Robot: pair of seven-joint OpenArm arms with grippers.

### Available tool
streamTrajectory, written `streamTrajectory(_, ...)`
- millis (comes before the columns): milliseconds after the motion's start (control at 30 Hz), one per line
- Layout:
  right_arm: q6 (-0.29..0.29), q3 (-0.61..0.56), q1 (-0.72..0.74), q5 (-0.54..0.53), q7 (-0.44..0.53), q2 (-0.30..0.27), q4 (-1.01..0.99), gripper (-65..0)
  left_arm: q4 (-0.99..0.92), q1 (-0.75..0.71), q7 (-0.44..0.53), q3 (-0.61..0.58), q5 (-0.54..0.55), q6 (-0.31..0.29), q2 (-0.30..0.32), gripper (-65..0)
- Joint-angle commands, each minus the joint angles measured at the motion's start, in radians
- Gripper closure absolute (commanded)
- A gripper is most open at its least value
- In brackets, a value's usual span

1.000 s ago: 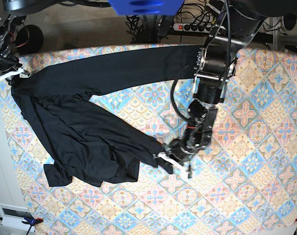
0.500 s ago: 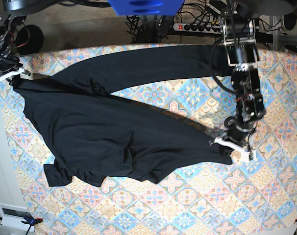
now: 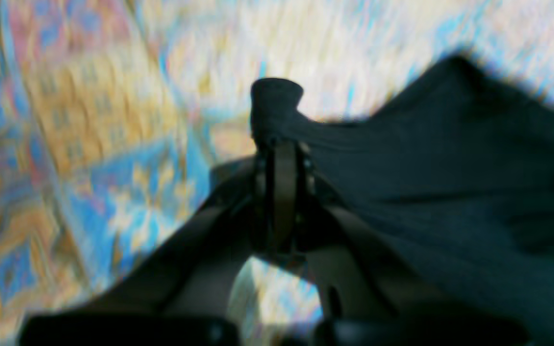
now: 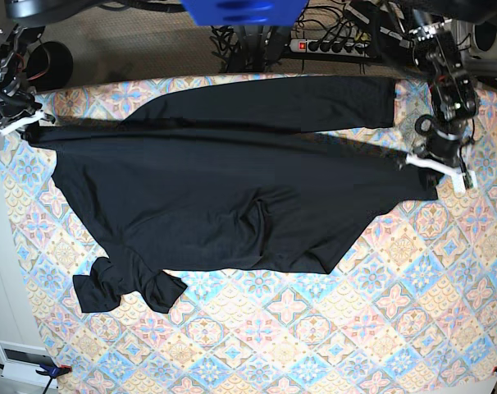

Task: Layout the t-shirt on the table in an organized manner, then fold the t-shirt properly
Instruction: 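Pull the hem with the left gripper to flatten the shirt body, then reach the left gripper into the shirt body, grasp and drag fabric outward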

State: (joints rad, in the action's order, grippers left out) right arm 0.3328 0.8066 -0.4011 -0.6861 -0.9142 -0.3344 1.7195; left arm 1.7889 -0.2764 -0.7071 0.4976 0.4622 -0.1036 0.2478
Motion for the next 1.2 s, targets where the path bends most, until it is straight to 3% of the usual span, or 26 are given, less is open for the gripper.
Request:
streamTrajectory(0, -0.007, 0.010, 0.001, 0.001, 0.025, -0.022, 0.014, 0.0, 0.018, -0.011, 0.033, 0.005, -0.003, 0.002, 0.038, 0.0)
streamTrajectory(100, -0.007, 0.010, 0.001, 0.001, 0.025, -0.022, 0.014, 0.0, 0.018, -0.048, 0.031, -0.029, 0.000, 0.002, 0.084, -2.1)
streamTrajectory(167, -0.007, 0.012, 0.001, 0.001, 0.025, -0.022, 0.014, 0.0, 0.018, -0.060, 0.025, -0.057, 0.004, 0.003, 0.135, -8.2)
streamTrajectory(333, -0.007, 0.013, 0.003, 0.001, 0.025, -0.022, 0.014, 0.0, 0.018, 0.022, -0.164, -0.053, 0.027, -0.005, 0.190, -26.2)
streamTrajectory(500, -0.007, 0.013, 0.003, 0.001, 0.025, -0.022, 0.017, 0.0, -0.024, 0.187, -0.173, -0.053, 0.111, -0.005, 0.187, -26.2)
streamTrajectory(633, -0.007, 0.013, 0.003, 0.001, 0.028, -0.022, 0.017, 0.0, -0.196, 0.418, -0.179, -0.118, 0.093, -0.003, 0.118, -25.2)
streamTrajectory(733, -0.007, 0.013, 0.000, 0.001, 0.027, -0.022, 0.018, 0.0, -0.415, 0.599, -0.162, -0.258, 0.040, -0.003, 0.064, -25.2)
streamTrajectory(833, -0.007, 0.013, 0.000, 0.001, 0.027, -0.022, 0.018, 0.0, -0.627, 0.734, -0.073, -0.385, 0.016, -0.003, 0.003, -25.2)
streamTrajectory(1000, -0.007, 0.017, 0.000, 0.001, 0.027, -0.022, 0.018, 0.0, -0.880, 0.851, 0.047, -0.509, 0.020, -0.003, -0.072, -25.2)
streamTrajectory(1167, -0.007, 0.018, 0.001, 0.001, 0.027, -0.022, 0.018, 0.0, -1.024, 0.882, 0.145, -0.531, 0.017, -0.003, -0.126, -25.2)
